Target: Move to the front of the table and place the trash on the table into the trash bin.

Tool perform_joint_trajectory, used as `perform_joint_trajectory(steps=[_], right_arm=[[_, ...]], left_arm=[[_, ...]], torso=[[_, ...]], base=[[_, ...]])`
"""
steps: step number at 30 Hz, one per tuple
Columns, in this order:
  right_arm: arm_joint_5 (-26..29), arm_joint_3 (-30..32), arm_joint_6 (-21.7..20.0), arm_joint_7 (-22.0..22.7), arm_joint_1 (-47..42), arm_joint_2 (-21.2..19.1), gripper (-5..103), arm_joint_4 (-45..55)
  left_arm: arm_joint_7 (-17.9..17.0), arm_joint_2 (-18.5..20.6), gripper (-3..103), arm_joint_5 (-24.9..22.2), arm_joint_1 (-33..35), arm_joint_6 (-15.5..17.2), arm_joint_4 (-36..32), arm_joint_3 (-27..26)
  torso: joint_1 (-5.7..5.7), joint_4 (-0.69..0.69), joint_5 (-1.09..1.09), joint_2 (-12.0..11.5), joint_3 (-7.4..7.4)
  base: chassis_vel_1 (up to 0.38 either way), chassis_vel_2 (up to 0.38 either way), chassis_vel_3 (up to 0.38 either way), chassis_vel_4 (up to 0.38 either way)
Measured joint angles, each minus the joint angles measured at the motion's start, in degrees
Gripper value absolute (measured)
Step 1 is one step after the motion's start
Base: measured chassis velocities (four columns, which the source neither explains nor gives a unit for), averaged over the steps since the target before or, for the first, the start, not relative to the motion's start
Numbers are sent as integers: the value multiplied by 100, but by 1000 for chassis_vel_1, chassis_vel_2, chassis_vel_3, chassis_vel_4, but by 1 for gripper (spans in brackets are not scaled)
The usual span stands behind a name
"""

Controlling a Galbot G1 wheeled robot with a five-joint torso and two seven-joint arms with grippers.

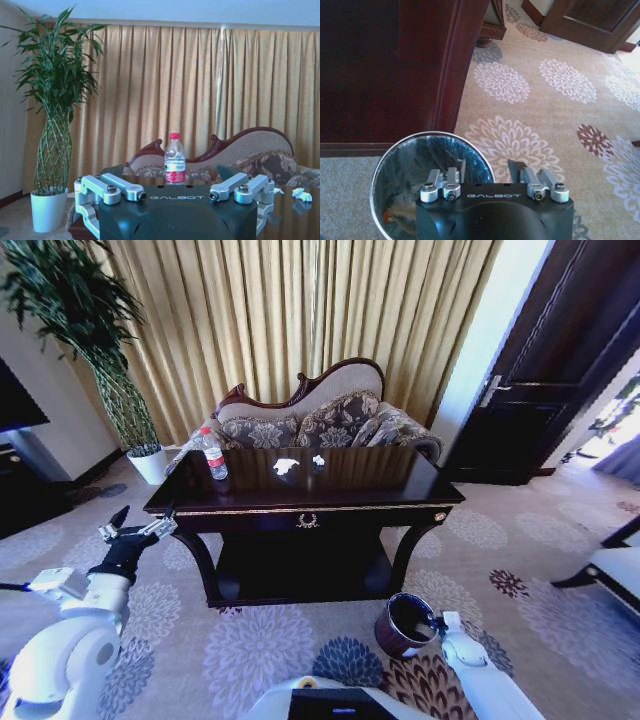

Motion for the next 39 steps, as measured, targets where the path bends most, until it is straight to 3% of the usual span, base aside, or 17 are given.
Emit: perform_joint_trajectory(steps=[1,3,5,12,17,32,35,39], right_arm=[[0,0,0,0,0,0,51,0],[4,4,-1,1,-12,0,63,29],[4,4,-1,1,-16,0,63,36],[49,34,-64,2,-84,-16,95,153],[51,35,-76,2,-86,-41,100,160],[271,172,-41,5,-241,-65,100,586],[644,361,479,8,-460,-162,100,1341],[1004,581,640,14,-791,-259,100,2422]], left_arm=[[0,0,100,0,0,0,0,0],[1,2,100,-1,-1,0,2,0],[2,2,100,-1,-1,0,3,0],[13,-11,100,-2,9,-36,36,-8],[20,-8,100,-2,0,-39,38,-8],[23,15,100,-21,-6,-43,47,-20],[23,11,100,-21,10,-54,55,-28],[26,15,100,-21,8,-59,64,-25]], torso=[[0,0,0,0,0],[0,0,0,0,0],[0,0,0,0,0],[0,0,0,0,0],[0,0,0,0,0],[0,-1,1,0,0],[0,1,0,0,0],[0,0,0,0,0]], base=[[0,0,0,0],[0,0,0,0],[0,0,0,0],[0,0,0,0],[0,0,0,0],[0,0,0,0],[0,0,0,0],[0,0,0,0]])
